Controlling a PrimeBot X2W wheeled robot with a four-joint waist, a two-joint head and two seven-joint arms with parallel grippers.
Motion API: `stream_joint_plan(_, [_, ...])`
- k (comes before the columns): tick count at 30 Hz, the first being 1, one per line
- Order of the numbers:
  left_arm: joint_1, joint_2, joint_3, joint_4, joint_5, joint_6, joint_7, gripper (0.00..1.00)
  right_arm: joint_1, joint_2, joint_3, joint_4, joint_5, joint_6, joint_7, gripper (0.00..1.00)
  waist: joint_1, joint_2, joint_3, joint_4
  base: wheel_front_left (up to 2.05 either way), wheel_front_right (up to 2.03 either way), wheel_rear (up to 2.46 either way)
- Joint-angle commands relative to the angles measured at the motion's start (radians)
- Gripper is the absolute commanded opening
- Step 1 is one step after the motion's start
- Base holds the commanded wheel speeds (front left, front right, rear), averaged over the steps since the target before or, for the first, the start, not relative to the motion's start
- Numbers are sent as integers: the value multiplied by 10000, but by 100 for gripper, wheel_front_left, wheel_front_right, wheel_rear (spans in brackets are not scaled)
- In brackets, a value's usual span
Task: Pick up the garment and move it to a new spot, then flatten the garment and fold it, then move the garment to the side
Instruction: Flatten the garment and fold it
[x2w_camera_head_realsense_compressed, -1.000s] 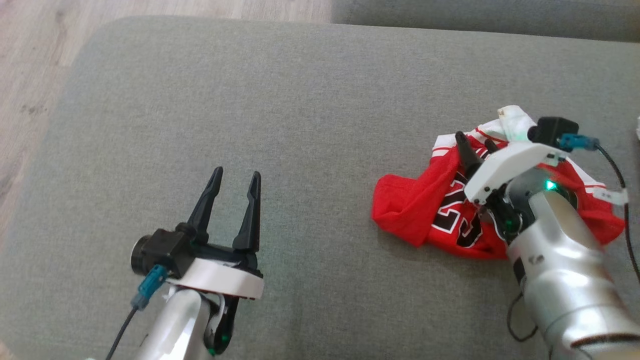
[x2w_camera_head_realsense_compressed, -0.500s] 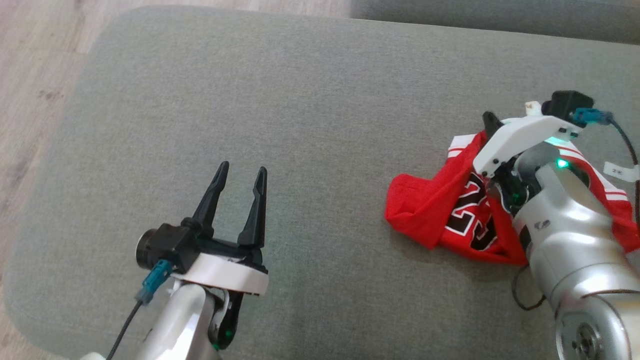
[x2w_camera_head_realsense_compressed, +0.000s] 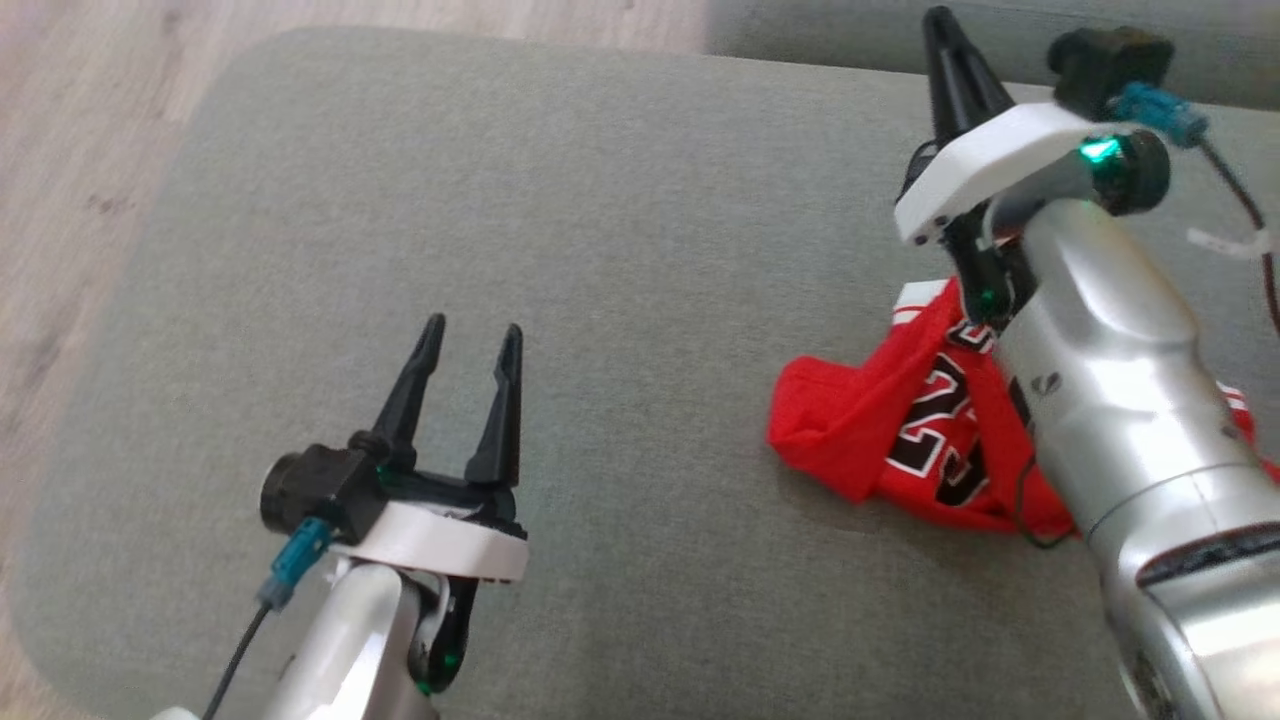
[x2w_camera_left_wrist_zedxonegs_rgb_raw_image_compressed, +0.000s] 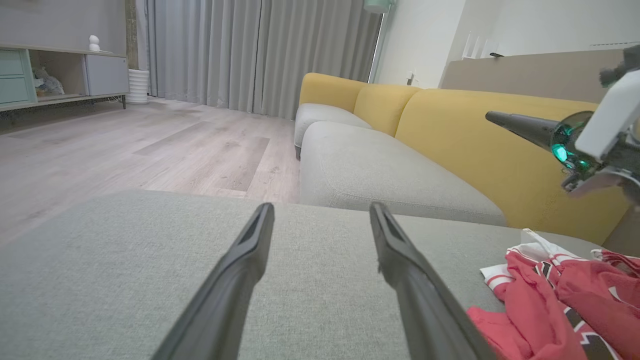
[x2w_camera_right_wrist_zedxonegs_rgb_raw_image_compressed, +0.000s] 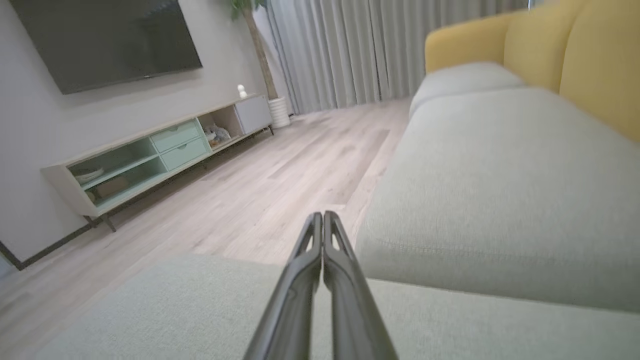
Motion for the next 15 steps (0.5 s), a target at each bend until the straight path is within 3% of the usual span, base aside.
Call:
stream_joint_plan(1, [-165,18,476,-446,98,-20,-53,100,203,160,199,-539,-425,-7,-204,0,0,0,-177,-301,0,0,0])
stream_joint_plan(7, [18,16,729,-706,163,-7,-53,100,1445,110,-519,-2092,-2089,-7,-291,0,0,0,-423,-875,0,0,0])
stream_joint_plan(15, [390,13,793,-781,221,-10,-53,100,5535,148,-2481,-5656,-3934,-7,-269,0,0,0,-831,-1528,0,0,0])
